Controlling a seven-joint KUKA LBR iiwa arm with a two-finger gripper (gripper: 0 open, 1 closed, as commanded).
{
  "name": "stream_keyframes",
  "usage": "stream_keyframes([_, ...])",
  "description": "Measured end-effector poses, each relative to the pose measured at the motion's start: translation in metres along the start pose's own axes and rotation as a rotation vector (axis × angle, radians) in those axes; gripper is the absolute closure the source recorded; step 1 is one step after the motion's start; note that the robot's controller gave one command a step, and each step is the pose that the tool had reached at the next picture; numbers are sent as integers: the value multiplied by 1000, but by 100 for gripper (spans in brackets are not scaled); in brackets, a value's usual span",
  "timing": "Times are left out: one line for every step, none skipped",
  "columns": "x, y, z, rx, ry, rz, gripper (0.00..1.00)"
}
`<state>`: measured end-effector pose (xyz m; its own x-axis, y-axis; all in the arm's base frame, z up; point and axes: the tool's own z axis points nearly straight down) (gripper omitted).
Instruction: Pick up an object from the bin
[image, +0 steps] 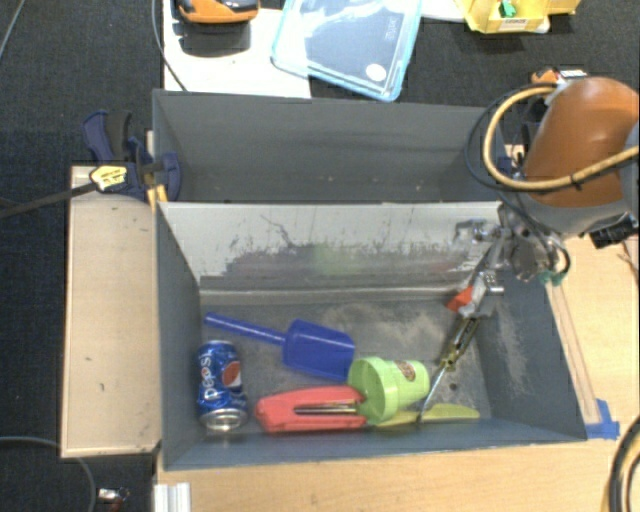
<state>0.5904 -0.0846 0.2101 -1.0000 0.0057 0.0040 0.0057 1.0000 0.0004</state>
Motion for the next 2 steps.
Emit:
stream_keyframes([-1,0,-5,1,-8,-3,0])
stream_keyframes([56,20,79,2,-10,-163,0])
